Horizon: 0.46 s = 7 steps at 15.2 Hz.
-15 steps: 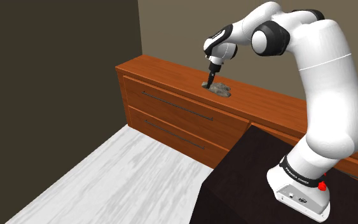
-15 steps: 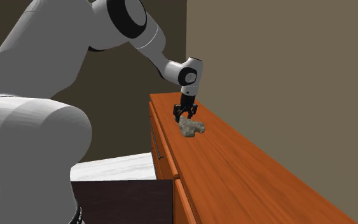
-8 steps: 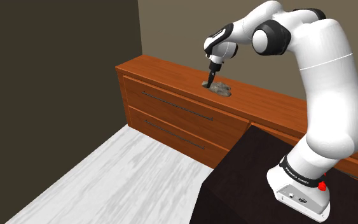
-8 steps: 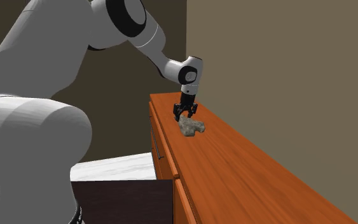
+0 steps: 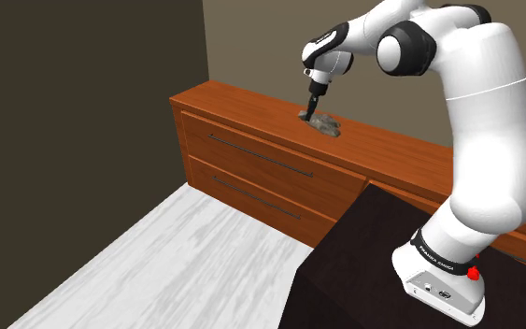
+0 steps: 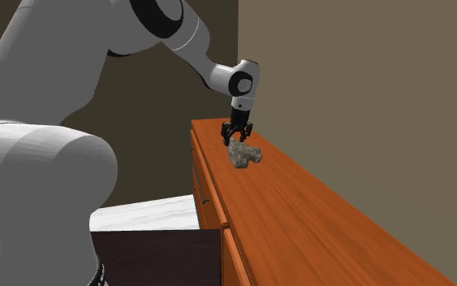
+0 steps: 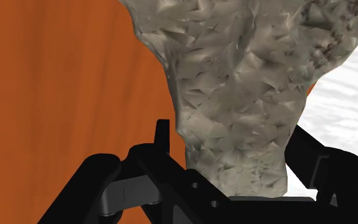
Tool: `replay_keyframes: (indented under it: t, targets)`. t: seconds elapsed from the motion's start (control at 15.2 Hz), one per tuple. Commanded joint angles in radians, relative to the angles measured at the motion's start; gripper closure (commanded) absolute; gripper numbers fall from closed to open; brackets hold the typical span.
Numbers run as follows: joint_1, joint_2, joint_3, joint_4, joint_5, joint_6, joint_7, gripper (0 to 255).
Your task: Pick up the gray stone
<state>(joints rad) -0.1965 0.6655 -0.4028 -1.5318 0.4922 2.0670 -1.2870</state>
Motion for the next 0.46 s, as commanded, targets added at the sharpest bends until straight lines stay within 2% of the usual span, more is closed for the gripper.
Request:
replay_keyframes:
  t: [0.0,0.4]
  targets:
    - [0.003,-0.015,-0.004,0.002,-0.007,-0.015,0.006,255]
    - [0.007,-0.041,-0.013,0.017,-0.021,-0.053,0.02,255]
